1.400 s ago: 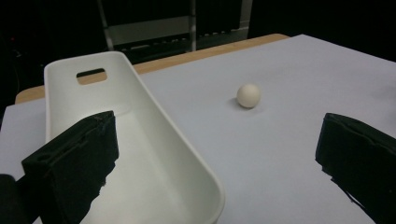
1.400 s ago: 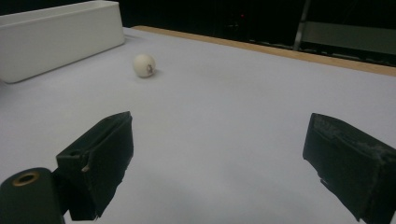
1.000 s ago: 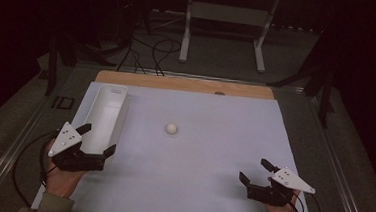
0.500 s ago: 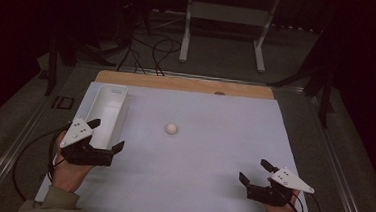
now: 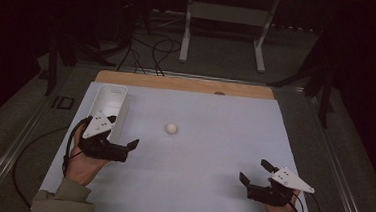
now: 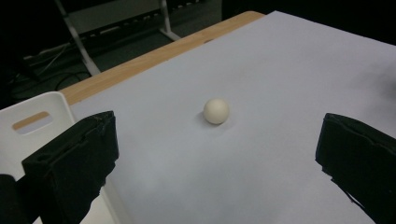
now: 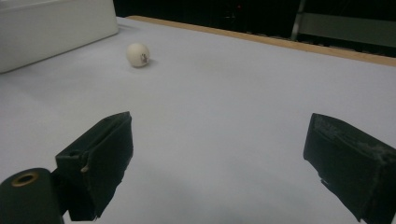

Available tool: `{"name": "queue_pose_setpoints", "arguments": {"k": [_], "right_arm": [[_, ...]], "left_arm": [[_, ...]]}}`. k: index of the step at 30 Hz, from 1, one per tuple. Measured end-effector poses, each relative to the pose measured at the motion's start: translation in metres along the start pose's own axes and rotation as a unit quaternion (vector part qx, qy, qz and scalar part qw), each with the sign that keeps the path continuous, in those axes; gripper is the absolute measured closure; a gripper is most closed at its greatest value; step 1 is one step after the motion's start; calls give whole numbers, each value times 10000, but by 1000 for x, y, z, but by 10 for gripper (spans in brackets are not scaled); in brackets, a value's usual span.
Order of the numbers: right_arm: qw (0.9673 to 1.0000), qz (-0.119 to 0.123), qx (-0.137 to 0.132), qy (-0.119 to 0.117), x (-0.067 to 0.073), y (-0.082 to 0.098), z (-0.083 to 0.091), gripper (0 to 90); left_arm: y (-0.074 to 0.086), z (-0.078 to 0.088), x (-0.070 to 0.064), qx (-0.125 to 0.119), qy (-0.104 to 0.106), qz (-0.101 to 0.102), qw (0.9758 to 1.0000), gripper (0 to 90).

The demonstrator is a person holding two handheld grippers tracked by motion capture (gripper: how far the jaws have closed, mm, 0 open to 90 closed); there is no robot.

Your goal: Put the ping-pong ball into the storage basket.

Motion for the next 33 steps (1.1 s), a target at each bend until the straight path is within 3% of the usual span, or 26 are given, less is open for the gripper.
{"name": "queue_pose_setpoints", "arguments": {"k": [18, 24, 33], "right_arm": [[10000, -15, 43, -9, -1, 1, 0, 76], [10000, -44, 43, -19, -1, 1, 0, 76], [10000, -33, 52, -34, -1, 1, 0, 76]], "left_arm": [[-19, -23, -6, 1, 145, -31, 9999, 0], [-24, -32, -7, 41, 207, 8, 9998, 0], [-29, -45, -11, 200, 259, -89, 9994, 0]]}}
Point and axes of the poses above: each handheld gripper's, and its own axes: z roughly backward along the jaws, y roughly out of its underside, x roughly to its left, the point moved 4 cm from there along -z, roughly forward along the jaws, and after that the axes turned 2 degrees about z, right-handed, at the moved point
